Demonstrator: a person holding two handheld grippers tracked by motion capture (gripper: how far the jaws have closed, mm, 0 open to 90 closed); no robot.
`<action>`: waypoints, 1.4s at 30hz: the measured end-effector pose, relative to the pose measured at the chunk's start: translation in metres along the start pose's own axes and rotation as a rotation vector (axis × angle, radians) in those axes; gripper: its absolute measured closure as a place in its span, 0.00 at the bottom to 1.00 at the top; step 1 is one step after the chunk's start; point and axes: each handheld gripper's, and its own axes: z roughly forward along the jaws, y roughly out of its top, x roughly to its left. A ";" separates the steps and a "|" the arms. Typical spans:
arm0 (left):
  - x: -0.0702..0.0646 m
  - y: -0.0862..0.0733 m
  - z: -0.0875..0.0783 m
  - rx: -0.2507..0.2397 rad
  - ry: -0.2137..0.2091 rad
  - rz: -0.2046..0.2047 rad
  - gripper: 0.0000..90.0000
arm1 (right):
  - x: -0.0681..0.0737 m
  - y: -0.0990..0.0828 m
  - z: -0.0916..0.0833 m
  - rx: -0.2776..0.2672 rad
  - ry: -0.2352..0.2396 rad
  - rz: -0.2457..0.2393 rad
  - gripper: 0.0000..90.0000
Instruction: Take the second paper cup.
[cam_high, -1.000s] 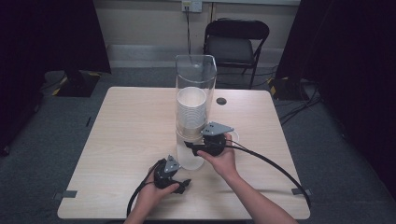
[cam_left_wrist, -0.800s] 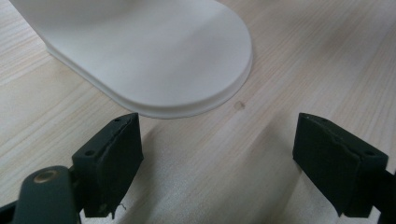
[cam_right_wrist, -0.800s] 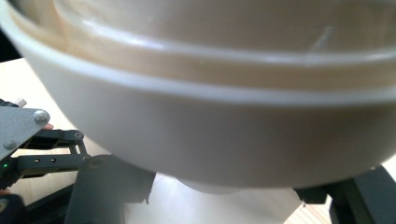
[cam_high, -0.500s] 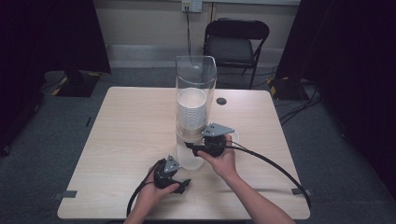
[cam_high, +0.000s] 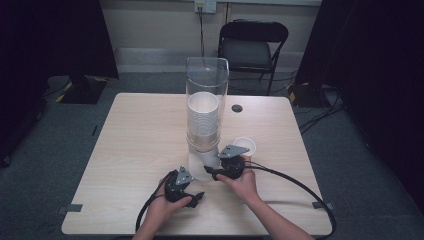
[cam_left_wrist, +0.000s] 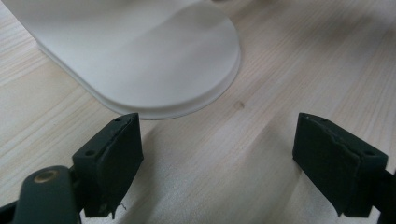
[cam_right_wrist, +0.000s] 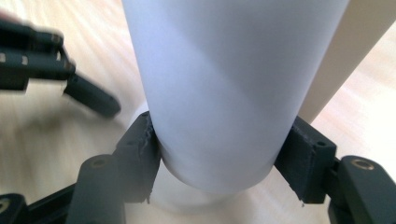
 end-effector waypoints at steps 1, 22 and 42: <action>0.000 0.000 0.000 0.000 0.000 0.000 0.17 | 0.000 -0.003 0.001 0.011 0.004 0.000 0.40; 0.000 0.000 0.000 0.000 0.000 0.001 0.17 | -0.008 -0.061 -0.036 0.102 0.048 0.000 0.39; 0.000 0.000 0.000 -0.001 -0.001 -0.005 0.17 | -0.016 -0.066 -0.043 0.121 0.029 -0.007 0.27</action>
